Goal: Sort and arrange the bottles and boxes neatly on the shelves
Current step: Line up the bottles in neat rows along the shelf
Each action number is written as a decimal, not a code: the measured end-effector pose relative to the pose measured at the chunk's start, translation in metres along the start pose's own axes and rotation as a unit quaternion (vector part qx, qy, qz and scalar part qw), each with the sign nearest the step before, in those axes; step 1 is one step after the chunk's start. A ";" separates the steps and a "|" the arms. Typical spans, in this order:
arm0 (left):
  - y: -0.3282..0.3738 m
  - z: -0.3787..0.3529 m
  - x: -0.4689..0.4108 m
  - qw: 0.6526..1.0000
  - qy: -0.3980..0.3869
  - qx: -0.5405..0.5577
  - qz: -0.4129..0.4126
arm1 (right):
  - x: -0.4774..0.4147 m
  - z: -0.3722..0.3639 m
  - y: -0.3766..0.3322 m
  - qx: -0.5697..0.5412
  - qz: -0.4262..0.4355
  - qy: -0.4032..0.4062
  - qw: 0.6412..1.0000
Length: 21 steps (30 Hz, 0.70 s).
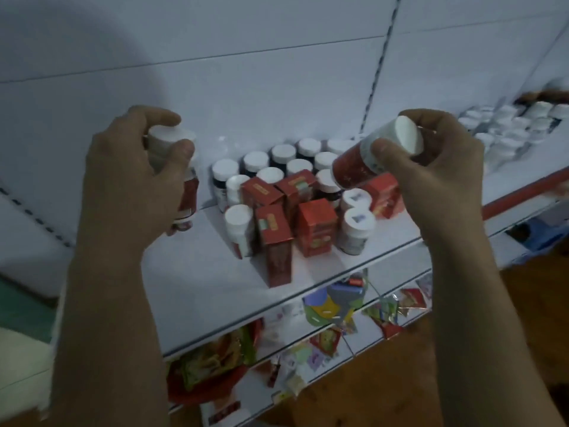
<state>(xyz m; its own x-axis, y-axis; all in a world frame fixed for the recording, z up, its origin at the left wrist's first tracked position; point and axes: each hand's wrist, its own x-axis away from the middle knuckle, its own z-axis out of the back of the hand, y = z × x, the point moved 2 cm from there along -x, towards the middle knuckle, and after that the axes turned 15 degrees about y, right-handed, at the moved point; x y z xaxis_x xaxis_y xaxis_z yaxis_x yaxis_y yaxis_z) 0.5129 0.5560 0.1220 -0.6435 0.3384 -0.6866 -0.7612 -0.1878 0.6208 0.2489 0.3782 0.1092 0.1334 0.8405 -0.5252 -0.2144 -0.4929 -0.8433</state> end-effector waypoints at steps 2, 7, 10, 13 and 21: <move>0.042 -0.025 0.016 0.999 -0.009 0.040 -0.005 | -0.019 0.052 0.031 0.025 -0.004 0.045 0.999; 0.164 -0.126 0.058 0.980 -0.103 0.154 -0.072 | -0.050 0.181 0.093 0.118 -0.021 0.130 0.984; 0.223 -0.195 0.093 0.954 -0.190 0.213 -0.095 | -0.059 0.252 0.127 0.154 -0.049 0.163 0.973; 0.274 -0.261 0.134 0.925 -0.283 0.228 -0.113 | -0.062 0.316 0.160 0.206 -0.085 0.206 0.953; 0.390 -0.428 0.233 0.835 -0.445 0.271 -0.176 | -0.101 0.451 0.257 0.328 -0.160 0.290 0.885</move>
<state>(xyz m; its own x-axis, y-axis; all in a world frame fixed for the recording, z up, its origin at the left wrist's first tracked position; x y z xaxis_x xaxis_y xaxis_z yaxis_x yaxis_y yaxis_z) 0.0317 0.1670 0.0420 0.1117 0.8813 -0.4592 -0.5870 0.4314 0.6851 -0.2562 0.2682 -0.0032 0.7220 0.5630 -0.4023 -0.5659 0.1459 -0.8114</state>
